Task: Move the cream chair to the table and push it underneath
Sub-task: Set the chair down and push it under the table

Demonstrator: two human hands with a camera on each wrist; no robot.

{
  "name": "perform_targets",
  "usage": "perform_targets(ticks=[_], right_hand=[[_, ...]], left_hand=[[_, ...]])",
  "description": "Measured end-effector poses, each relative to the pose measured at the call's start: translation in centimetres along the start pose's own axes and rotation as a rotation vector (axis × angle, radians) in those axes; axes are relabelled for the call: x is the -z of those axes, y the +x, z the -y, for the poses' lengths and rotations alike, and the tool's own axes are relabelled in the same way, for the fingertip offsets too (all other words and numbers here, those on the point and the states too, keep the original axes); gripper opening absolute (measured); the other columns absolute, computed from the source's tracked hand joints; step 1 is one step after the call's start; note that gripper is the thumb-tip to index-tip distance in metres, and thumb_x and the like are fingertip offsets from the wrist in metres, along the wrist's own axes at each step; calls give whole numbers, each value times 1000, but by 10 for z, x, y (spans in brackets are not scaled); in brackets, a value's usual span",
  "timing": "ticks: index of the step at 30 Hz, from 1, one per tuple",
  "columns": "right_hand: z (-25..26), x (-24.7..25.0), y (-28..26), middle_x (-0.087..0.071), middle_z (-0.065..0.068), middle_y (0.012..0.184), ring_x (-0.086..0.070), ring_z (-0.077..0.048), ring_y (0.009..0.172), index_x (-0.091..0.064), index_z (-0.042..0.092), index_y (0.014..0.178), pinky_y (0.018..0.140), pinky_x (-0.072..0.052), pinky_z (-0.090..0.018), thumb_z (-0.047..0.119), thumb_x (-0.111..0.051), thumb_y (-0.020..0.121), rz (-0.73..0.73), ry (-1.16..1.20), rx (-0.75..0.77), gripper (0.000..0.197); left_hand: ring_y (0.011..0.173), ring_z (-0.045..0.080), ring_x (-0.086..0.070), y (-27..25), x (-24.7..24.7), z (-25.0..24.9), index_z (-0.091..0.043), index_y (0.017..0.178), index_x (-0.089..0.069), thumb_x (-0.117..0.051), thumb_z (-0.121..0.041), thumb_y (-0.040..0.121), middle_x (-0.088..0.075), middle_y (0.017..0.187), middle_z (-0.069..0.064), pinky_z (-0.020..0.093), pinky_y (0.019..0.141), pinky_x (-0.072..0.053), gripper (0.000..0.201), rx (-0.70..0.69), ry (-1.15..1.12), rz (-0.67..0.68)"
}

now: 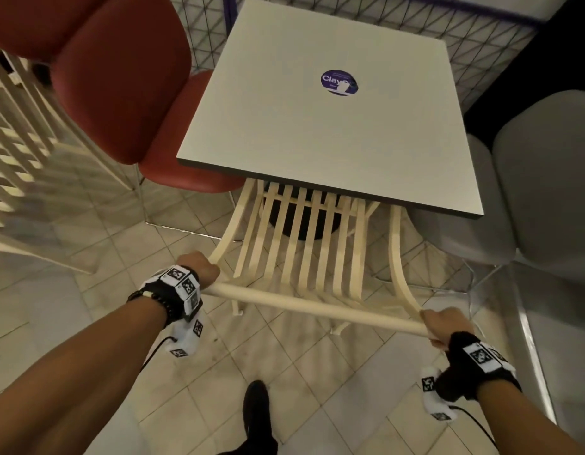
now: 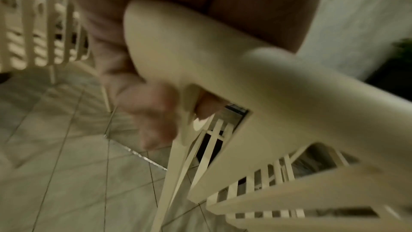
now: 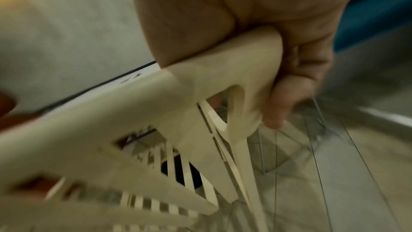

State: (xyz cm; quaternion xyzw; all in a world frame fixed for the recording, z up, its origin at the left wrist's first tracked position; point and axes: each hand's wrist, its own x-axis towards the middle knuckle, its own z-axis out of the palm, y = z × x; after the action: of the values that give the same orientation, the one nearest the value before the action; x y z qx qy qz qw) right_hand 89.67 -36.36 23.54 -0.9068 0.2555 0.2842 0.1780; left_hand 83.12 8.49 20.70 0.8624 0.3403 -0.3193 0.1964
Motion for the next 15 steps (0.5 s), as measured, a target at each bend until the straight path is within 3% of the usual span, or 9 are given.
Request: perform_targets(ticks=[2, 4, 6, 8, 10, 13, 15], right_hand=[[2, -5, -9, -62, -8, 84, -60, -28, 80, -63, 9, 84, 68, -49, -37, 63, -40, 87, -38, -242, 199, 58], [3, -12, -26, -57, 1, 99, -54, -22, 94, -64, 24, 99, 82, -48, -44, 75, -29, 83, -56, -415, 478, 63], [3, -19, -39, -58, 7, 98, -55, -15, 89, -60, 32, 109, 80, -50, -37, 84, -27, 74, 3, -564, 695, 71], [8, -23, -39, -60, 4, 101, -58, -16, 88, -51, 38, 119, 78, -51, -36, 88, -38, 66, 39, -637, 739, 74], [15, -26, -29, -60, -1, 103, -60, -21, 92, -48, 40, 124, 80, -51, -39, 77, -51, 71, 37, -679, 720, 64], [31, -35, -27, -65, 0, 95, -61, -23, 93, -58, 41, 111, 76, -52, -37, 43, -57, 81, 37, -725, 774, 29], [35, -37, -28, -68, 2, 94, -63, -24, 91, -59, 44, 109, 74, -52, -37, 35, -55, 82, 23, -714, 758, 29]], left_hand=[[104, 35, -60, -8, 0, -2, -6, 124, -60, -50, -30, 93, -61, 119, 17, 36, 81, -48, 40, -75, 54, -77], [105, 31, -57, -20, -4, -8, -16, 117, -64, -42, -45, 96, -61, 117, 11, 42, 89, -46, 42, -223, 159, -157], [93, 22, -58, -39, -14, -19, -21, 101, -67, -31, -63, 95, -64, 98, 1, 41, 84, -45, 56, -408, 246, -134], [80, 17, -60, -58, -26, -31, -25, 97, -64, -22, -77, 88, -61, 78, -6, 37, 76, -44, 68, -542, 313, -37], [79, 17, -61, -67, -31, -39, -31, 104, -60, -19, -90, 75, -56, 72, -10, 37, 78, -45, 78, -577, 424, 1], [86, 18, -60, -58, -28, -37, -37, 104, -61, -26, -102, 57, -60, 82, -9, 37, 82, -45, 87, -548, 447, -3], [86, 18, -59, -54, -22, -35, -40, 101, -64, -28, -104, 50, -64, 85, -9, 36, 80, -44, 90, -542, 434, 5]])
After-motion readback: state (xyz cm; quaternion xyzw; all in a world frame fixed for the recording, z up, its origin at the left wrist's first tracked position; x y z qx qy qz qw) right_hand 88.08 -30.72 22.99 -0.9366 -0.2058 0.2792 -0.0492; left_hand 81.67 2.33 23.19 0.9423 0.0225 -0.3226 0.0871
